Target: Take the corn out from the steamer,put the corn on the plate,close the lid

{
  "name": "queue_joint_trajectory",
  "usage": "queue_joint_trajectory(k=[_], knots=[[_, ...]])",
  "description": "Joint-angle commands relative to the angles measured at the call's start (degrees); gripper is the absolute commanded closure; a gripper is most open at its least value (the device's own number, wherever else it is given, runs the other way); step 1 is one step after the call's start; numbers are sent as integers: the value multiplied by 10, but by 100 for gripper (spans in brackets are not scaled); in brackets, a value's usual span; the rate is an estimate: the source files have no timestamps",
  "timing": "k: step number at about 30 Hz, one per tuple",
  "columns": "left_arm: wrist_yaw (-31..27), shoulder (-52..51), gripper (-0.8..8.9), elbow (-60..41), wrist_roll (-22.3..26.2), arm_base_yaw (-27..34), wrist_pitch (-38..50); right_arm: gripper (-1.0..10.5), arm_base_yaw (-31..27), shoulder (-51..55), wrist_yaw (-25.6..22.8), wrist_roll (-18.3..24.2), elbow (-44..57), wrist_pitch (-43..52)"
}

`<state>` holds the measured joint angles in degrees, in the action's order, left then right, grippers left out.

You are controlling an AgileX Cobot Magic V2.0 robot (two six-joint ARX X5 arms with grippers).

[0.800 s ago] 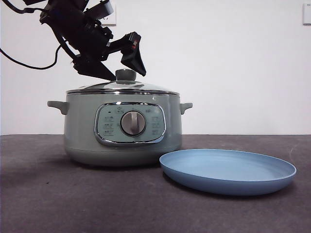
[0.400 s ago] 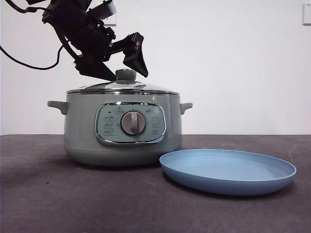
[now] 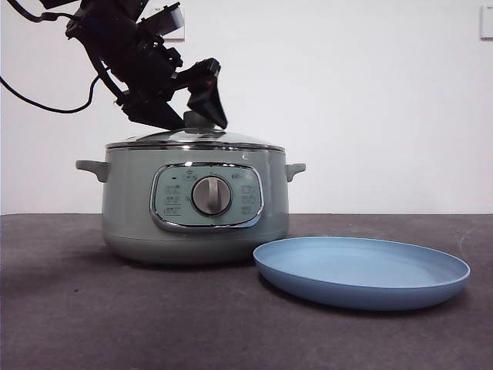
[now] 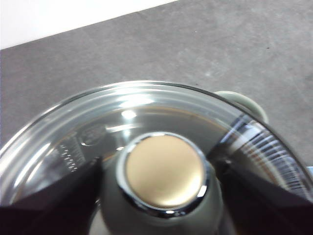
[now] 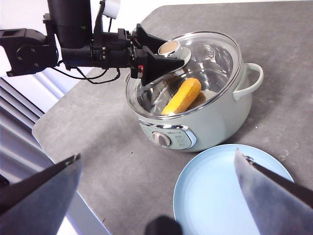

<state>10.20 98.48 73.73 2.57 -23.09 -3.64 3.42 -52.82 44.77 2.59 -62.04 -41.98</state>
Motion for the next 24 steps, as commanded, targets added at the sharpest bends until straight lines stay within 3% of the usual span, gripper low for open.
queue_joint_trajectory(k=[1, 5, 24], knots=[[4, 9, 701, -1, 3, -4, 0, 348, 2, -1, -2, 0, -2, 3], [5, 9, 825, -1, 3, -4, 0, 348, 2, -1, -2, 0, -2, 3], [6, -63, 822, 6, 2, -4, 22, 349, 2, -5, -33, 0, -2, 3]])
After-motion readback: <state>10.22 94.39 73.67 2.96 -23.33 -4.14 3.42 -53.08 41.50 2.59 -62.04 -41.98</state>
